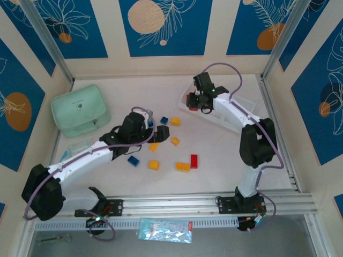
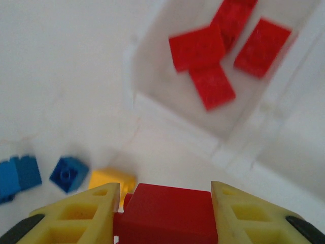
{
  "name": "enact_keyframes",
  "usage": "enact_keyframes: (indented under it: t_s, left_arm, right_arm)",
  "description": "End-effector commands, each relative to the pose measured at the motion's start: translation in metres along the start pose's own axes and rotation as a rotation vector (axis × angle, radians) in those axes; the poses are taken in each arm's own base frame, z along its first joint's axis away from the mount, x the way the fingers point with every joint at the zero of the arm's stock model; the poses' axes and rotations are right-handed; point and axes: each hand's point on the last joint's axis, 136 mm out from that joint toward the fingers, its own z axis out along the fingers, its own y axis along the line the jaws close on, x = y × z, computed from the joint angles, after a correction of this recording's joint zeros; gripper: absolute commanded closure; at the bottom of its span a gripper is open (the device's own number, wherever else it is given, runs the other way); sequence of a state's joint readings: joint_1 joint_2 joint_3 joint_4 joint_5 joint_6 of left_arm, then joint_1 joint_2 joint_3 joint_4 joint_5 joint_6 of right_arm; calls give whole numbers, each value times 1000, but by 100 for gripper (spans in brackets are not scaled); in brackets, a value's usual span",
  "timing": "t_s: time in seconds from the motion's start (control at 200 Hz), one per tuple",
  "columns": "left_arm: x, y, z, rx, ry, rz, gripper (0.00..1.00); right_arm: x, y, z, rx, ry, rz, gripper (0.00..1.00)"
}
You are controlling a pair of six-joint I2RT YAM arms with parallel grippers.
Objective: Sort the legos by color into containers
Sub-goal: Place the lego in the container, then pick up the lego from the bottom-center of the table.
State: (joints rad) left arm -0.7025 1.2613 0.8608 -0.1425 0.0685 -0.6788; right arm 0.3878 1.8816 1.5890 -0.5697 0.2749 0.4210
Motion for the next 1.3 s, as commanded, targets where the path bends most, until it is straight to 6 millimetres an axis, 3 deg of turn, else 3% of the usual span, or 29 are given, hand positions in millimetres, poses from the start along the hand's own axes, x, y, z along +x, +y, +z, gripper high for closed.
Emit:
enact_keyframes:
  t_s: [0.0, 0.24, 0.42, 0.575, 0.71, 0.88, 1.02, 1.295]
  left_arm:
    - [-26, -9, 2, 2, -71, 34, 1]
    - [-48, -9, 7, -15, -113, 35, 1]
    - [-55, -11, 10, -8, -118, 34, 1]
    - [-56, -15, 8, 9, -112, 35, 1]
    - [-56, -20, 4, 30, -108, 34, 1]
    - [-48, -24, -2, 61, -86, 26, 1]
    - [-36, -24, -11, 74, -48, 26, 1]
    - [-2, -8, -30, 51, 30, 36, 1]
  right_arm:
    - [-20, -11, 18, 44, 1, -50, 60]
    - [-74, -26, 52, 107, -40, -76, 59]
    - [-90, -37, 70, 132, -25, -100, 50]
    - [-94, -29, 56, 129, -35, -121, 40]
    - [-96, -12, 26, 119, -80, -155, 35]
    - [-72, 13, -2, 67, -87, -182, 31]
    - [-36, 24, -19, -5, -42, -165, 28]
    - [47, 12, -52, -20, 86, -92, 25]
